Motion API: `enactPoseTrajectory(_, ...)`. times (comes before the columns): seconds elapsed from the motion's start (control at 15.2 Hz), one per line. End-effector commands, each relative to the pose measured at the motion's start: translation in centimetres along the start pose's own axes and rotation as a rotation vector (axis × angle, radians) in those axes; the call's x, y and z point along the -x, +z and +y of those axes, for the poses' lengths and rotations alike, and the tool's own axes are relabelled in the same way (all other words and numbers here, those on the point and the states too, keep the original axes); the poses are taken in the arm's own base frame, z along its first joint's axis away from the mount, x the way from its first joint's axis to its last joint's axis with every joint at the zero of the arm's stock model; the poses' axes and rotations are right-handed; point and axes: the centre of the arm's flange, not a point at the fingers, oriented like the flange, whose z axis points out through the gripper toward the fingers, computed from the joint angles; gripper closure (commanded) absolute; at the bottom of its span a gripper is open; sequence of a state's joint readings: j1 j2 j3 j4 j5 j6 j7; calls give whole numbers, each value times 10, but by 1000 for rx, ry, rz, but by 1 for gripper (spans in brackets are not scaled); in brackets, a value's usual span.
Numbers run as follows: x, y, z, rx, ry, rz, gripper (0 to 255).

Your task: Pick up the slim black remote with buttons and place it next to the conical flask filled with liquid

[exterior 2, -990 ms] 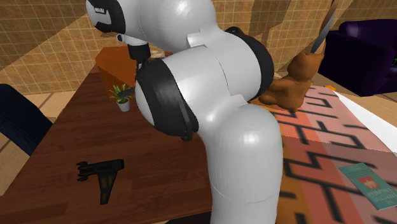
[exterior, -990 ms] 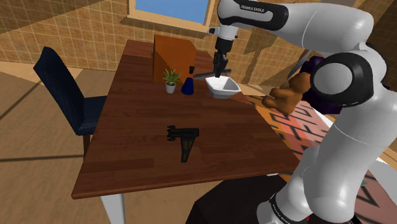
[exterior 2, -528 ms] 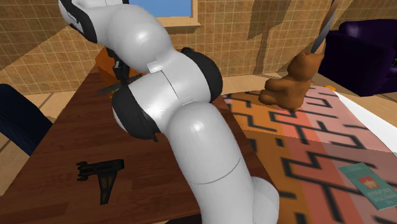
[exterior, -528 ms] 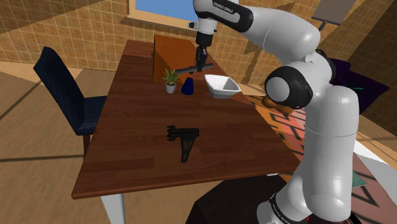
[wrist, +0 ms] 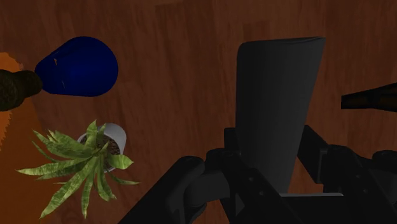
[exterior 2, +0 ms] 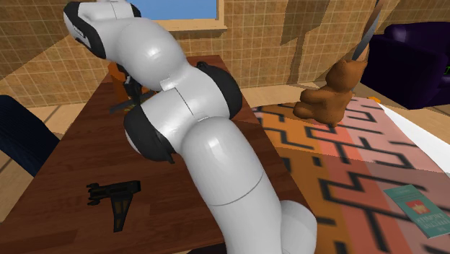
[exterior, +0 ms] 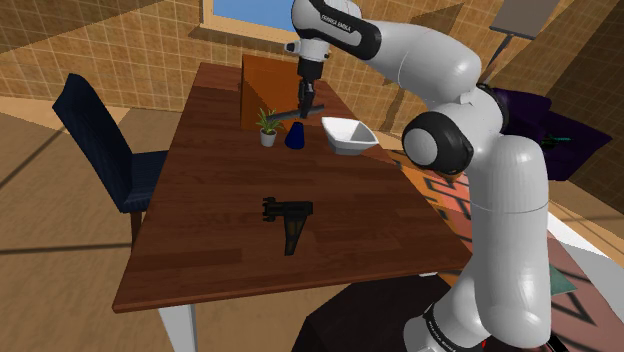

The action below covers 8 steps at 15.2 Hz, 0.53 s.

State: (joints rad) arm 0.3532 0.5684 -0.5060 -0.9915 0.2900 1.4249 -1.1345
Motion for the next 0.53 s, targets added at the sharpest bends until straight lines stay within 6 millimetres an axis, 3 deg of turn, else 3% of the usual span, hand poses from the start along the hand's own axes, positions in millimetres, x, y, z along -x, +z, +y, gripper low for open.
enactPoseTrajectory(0.0, 0, 11, 1, 1, 0, 0, 255)
enactPoseTrajectory(0.46, 0, 48, 4, 1, 0, 0, 255)
